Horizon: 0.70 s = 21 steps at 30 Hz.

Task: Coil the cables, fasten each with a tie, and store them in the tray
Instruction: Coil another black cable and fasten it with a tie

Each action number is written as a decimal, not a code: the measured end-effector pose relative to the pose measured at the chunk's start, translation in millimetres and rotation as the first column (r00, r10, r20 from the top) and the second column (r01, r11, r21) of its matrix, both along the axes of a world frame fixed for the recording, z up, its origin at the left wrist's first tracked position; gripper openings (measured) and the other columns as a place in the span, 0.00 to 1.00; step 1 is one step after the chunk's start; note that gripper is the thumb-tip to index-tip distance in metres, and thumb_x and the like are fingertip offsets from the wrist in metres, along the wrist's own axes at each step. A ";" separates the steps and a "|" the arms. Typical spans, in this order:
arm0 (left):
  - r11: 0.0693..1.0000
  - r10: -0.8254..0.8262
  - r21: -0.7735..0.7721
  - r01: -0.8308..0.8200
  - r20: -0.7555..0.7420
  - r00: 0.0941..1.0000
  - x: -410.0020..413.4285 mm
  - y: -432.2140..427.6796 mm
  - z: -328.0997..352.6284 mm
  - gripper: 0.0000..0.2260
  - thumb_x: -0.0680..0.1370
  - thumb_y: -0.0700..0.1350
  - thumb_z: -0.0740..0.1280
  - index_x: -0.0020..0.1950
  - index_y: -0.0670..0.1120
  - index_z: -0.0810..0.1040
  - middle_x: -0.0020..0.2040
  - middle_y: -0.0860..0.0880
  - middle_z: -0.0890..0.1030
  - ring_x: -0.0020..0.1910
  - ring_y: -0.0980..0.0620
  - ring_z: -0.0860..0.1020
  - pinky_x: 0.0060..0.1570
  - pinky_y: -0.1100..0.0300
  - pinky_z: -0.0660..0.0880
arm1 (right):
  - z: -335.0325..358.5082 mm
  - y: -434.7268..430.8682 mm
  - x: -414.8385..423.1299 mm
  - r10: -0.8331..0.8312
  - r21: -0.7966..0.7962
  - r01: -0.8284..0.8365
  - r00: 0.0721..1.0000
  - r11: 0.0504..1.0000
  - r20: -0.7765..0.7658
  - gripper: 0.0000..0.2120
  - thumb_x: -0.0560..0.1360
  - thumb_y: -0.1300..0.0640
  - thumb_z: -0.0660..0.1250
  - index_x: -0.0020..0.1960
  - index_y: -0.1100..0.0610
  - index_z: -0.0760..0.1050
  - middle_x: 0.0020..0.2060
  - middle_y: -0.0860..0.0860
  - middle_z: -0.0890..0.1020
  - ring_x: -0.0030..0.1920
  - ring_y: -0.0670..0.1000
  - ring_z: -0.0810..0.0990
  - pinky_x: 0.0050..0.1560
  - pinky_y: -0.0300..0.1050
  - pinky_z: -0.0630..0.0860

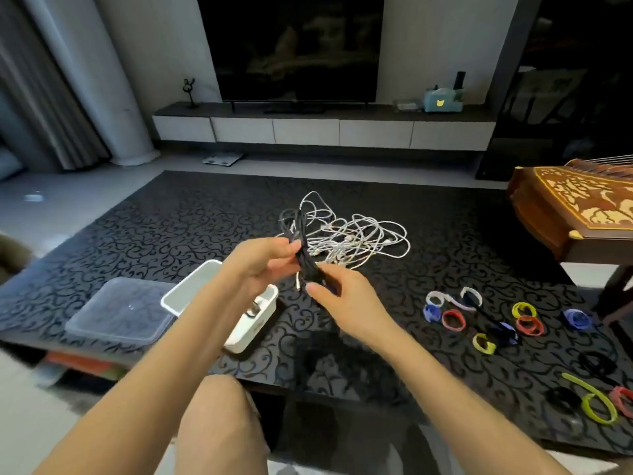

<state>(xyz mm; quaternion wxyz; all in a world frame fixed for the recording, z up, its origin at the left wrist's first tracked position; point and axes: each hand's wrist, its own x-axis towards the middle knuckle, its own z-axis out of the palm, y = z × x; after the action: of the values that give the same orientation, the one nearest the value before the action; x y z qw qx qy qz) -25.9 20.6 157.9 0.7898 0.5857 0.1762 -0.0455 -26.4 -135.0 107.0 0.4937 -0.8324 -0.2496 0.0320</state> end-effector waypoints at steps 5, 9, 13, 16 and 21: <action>0.933 0.316 0.194 -0.302 -0.041 0.948 -13.3 76.4 -36.7 0.04 0.78 0.37 0.64 0.51 0.37 0.78 0.47 0.42 0.80 0.43 0.47 0.80 0.45 0.57 0.81 | -8.7 75.4 12.1 0.024 -0.164 -0.033 0.998 0.986 -0.061 0.11 0.78 0.57 0.62 0.37 0.58 0.70 0.30 0.50 0.70 0.38 0.54 0.68 0.34 0.44 0.63; 0.688 0.527 0.576 -0.441 0.021 0.850 -28.4 137.6 -74.4 0.10 0.76 0.35 0.65 0.56 0.39 0.79 0.47 0.42 0.81 0.42 0.47 0.77 0.45 0.56 0.75 | -22.8 137.6 22.6 0.076 -0.486 -0.098 0.995 0.869 -0.066 0.08 0.76 0.56 0.62 0.44 0.60 0.76 0.43 0.56 0.79 0.49 0.59 0.77 0.42 0.45 0.69; 0.661 0.498 0.665 -0.347 -0.043 0.866 -37.8 151.3 -102.4 0.14 0.73 0.31 0.61 0.53 0.42 0.81 0.53 0.40 0.82 0.55 0.39 0.78 0.56 0.49 0.74 | -43.1 181.4 22.9 0.110 -0.620 -0.108 0.993 0.777 -0.035 0.06 0.75 0.62 0.61 0.40 0.59 0.72 0.44 0.56 0.79 0.50 0.58 0.79 0.37 0.42 0.67; 0.638 0.491 0.689 -0.343 -0.021 0.871 -35.7 148.8 -112.0 0.15 0.72 0.31 0.60 0.50 0.44 0.81 0.52 0.42 0.82 0.54 0.40 0.78 0.50 0.53 0.73 | -55.9 194.1 18.1 0.169 -0.666 -0.135 0.986 0.733 -0.014 0.09 0.78 0.54 0.63 0.46 0.59 0.76 0.51 0.57 0.81 0.54 0.59 0.77 0.48 0.47 0.70; 0.593 0.436 0.735 -0.328 0.049 0.899 -23.6 134.3 -114.9 0.12 0.74 0.34 0.61 0.49 0.47 0.80 0.50 0.47 0.82 0.46 0.50 0.78 0.46 0.58 0.73 | -57.8 155.4 20.0 0.040 -0.462 0.094 0.962 0.882 0.272 0.13 0.79 0.54 0.58 0.41 0.57 0.77 0.44 0.58 0.82 0.49 0.60 0.77 0.47 0.50 0.68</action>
<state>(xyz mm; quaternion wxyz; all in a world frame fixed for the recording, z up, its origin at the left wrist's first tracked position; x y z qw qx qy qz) -49.4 154.9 43.0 0.4683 0.7936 0.3544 0.1591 -6.4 20.5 49.2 0.2382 -0.9269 -0.2884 -0.0304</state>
